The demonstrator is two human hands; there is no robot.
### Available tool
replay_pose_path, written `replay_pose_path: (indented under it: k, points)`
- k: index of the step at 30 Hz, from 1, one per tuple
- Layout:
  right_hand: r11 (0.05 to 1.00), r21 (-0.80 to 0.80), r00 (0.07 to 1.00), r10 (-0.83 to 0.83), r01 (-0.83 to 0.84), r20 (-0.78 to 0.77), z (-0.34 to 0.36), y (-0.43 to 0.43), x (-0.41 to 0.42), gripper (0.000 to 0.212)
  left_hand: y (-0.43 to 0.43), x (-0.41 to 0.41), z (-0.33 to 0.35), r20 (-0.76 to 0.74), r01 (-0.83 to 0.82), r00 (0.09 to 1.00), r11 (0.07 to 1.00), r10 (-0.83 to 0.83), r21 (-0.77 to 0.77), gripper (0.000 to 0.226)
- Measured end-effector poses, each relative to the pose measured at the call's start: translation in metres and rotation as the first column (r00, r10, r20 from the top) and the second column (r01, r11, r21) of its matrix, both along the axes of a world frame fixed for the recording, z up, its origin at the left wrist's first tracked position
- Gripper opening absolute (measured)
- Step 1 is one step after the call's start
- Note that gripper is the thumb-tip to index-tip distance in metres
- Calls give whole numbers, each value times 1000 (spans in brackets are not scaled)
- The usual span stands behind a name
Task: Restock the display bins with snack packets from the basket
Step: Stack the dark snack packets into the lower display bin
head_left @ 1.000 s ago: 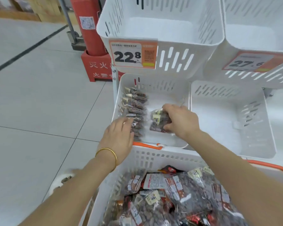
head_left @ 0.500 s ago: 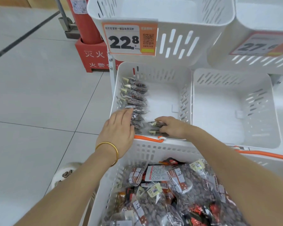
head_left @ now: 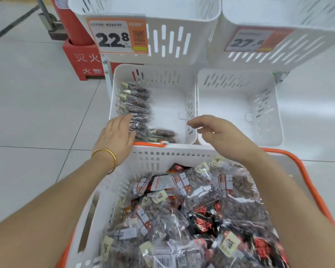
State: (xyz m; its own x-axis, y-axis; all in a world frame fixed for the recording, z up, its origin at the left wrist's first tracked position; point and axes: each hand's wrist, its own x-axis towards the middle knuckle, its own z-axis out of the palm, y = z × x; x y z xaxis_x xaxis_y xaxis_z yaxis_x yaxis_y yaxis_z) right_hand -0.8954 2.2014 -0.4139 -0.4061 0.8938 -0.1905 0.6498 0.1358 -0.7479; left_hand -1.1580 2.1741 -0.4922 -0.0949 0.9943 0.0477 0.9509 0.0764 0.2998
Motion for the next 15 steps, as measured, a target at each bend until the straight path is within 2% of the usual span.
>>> replay_pose_path:
  k: [5,8,10,12,15]
  points:
    - [981,132,970,-166,144,177,-17,-58,48,35,-13,18,15,-79,70,995,986,-59,151,49]
    - [934,215,914,-332,284,235,-18,-76,64,34,-34,56,26,-85,241,970,946,-228,214,51]
    - [899,338,860,-390,279,329,-20,-91,77,32,-50,84,21,-122,380,924,903,-362,201,51]
    - [845,404,790,-498,350,357,-23,-105,85,35,-64,112,13,-135,463,883,880,-449,105,49]
    - [841,336,716,-538,423,445,-26,-118,85,65,-79,138,-5,-67,386,915,912,-397,-137,62]
